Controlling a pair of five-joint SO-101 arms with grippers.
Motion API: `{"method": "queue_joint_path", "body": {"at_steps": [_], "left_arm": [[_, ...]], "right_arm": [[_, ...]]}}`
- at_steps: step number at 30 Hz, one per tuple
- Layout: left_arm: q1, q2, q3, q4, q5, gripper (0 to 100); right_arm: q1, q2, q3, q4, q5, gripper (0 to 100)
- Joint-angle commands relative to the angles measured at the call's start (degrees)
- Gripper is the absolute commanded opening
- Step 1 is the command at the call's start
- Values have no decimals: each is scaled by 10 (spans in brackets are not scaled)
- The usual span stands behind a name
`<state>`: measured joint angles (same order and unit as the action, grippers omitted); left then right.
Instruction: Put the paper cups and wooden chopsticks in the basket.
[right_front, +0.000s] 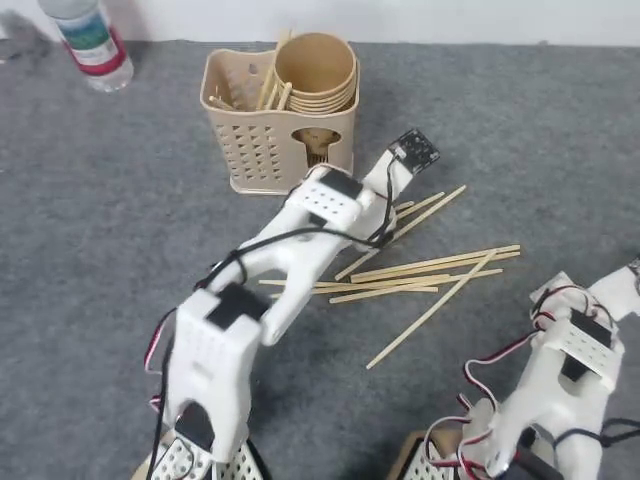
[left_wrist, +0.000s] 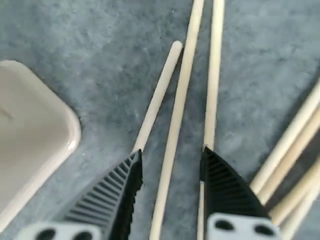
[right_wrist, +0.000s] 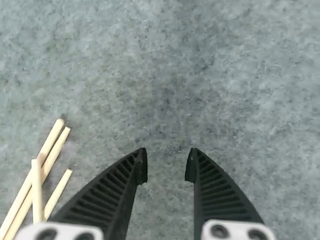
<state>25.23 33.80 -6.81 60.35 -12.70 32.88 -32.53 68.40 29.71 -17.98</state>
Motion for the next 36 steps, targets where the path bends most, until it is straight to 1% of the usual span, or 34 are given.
{"method": "queue_joint_path", "body": {"at_steps": [1,9,14,18,21,26,28,31,36], "left_arm": [[3,46,-110,66,12,188],[3,136,-260,163,4,182],[11,186,-341,227,-40,112],[11,233,-417,278,-43,65],[12,265,-473,312,-43,7],[21,304,-550,371,-44,12],[34,303,-580,408,-56,12],[38,259,-589,405,-40,12],[43,135,-507,404,-39,11]], "right_arm": [[-7,-19,-27,-5,-5,140],[-7,-19,-27,-5,-4,140],[-8,-19,-26,-5,-4,140],[-9,-19,-26,-5,-4,140],[-20,-19,-26,-5,-4,140],[-20,-19,-26,-5,-4,140],[-20,-19,-26,-5,-4,140],[-20,-19,-26,-5,-4,140],[-21,-19,-26,-5,-4,140]]}}
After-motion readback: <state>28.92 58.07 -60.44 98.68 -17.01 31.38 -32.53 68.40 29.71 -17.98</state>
